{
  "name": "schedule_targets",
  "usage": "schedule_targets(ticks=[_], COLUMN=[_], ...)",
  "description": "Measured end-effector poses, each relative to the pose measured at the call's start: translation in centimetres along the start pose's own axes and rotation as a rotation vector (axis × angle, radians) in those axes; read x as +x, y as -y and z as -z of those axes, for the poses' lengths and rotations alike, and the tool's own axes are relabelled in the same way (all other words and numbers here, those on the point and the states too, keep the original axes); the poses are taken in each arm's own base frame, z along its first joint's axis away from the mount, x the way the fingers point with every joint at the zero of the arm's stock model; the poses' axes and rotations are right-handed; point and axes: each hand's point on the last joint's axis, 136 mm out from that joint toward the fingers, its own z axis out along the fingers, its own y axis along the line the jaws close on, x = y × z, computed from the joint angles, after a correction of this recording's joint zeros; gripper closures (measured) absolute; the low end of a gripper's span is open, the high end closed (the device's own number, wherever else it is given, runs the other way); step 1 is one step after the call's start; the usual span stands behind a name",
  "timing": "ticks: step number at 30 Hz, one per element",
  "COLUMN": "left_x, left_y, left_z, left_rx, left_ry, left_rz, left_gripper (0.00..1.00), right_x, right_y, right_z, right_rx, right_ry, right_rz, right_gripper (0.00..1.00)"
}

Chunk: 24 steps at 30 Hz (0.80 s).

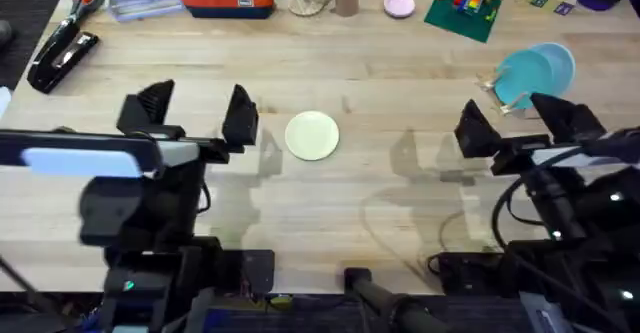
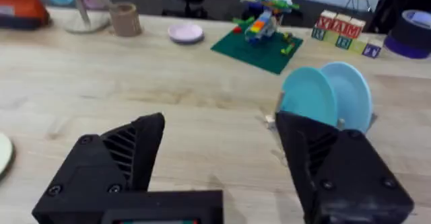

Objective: Pick up the plates from the table one by one and place each into a slot on the dish rack.

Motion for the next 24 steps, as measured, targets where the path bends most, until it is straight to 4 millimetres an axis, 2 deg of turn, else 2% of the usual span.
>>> schedule_targets(ticks=[3,13,19,24], left_x=[-2.6,-11.0,-14.6,-16.9], left_y=[-0.2,-0.7,-1.0,-1.2], left_z=[0.7,5.5,7.1,7.5], left_rx=[-0.002,-0.002,0.003,0.008], left_ry=[0.023,0.016,-0.052,-0.144], left_rz=[-0.001,-0.004,0.000,0.017], left_gripper=[0.007,0.007,0.008,0.009], right_x=[-1.3,-8.8,-10.6,-12.0], right_y=[0.1,0.4,0.4,0.5], right_z=[0.8,6.3,8.1,8.5], right_rx=[-0.001,0.000,-0.009,-0.020], right_ry=[-0.011,0.004,-0.108,-0.231], right_rz=[0.010,0.018,0.027,0.033], right_gripper=[0.006,0.007,0.009,0.009])
